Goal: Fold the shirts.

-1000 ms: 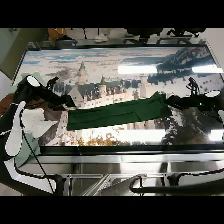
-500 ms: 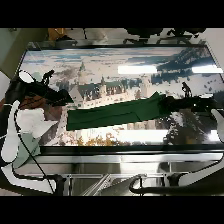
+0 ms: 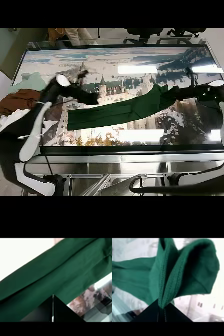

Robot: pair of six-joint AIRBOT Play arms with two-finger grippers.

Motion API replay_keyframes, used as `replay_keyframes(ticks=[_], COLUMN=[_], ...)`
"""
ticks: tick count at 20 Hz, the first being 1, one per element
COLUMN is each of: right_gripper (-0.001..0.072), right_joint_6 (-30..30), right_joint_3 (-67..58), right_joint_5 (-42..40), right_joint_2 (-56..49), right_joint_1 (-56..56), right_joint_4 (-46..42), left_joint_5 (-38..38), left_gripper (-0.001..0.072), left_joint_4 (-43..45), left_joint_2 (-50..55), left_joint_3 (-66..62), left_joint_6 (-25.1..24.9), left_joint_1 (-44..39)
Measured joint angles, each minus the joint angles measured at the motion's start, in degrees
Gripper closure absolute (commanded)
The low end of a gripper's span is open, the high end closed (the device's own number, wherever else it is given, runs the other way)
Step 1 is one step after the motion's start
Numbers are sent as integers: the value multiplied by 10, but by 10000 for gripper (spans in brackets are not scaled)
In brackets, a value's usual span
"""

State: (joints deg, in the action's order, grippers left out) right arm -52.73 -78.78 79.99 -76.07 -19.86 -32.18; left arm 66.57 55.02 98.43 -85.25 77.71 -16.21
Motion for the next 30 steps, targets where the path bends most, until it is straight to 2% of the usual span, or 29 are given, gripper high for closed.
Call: replay_keyframes(ticks=[3,6,9,13,16,21,23,27,28,29,30], right_gripper=[691,691,691,691,692,691,691,689,588,297,127], right_joint_6=[-20,-38,-57,-67,-69,-73,-73,-73,-73,-68,-59], right_joint_3=[-10,-13,-14,-1,7,13,21,43,46,48,49], right_joint_5=[43,70,88,101,105,79,32,-115,-163,-221,-282], right_joint_2=[69,139,183,199,202,203,201,158,136,109,79], right_joint_1=[0,0,0,0,0,29,85,275,330,389,445], right_joint_4=[8,7,1,-3,-3,20,25,27,27,26,26], left_joint_5=[-78,-121,-129,-110,-49,56,83,119,126,130,133], left_gripper=[691,692,692,693,695,694,694,694,694,694,694], left_joint_4=[-35,-66,-98,-146,-162,-172,-176,-176,-176,-176,-176], left_joint_2=[67,149,229,287,263,78,-8,-143,-170,-195,-215], left_joint_3=[-28,-104,-193,-283,-305,-267,-245,-208,-197,-185,-171], left_joint_6=[-2,3,21,29,31,10,5,-5,-11,-19,-28], left_joint_1=[-99,-172,-218,-235,-202,-52,14,128,151,170,185])
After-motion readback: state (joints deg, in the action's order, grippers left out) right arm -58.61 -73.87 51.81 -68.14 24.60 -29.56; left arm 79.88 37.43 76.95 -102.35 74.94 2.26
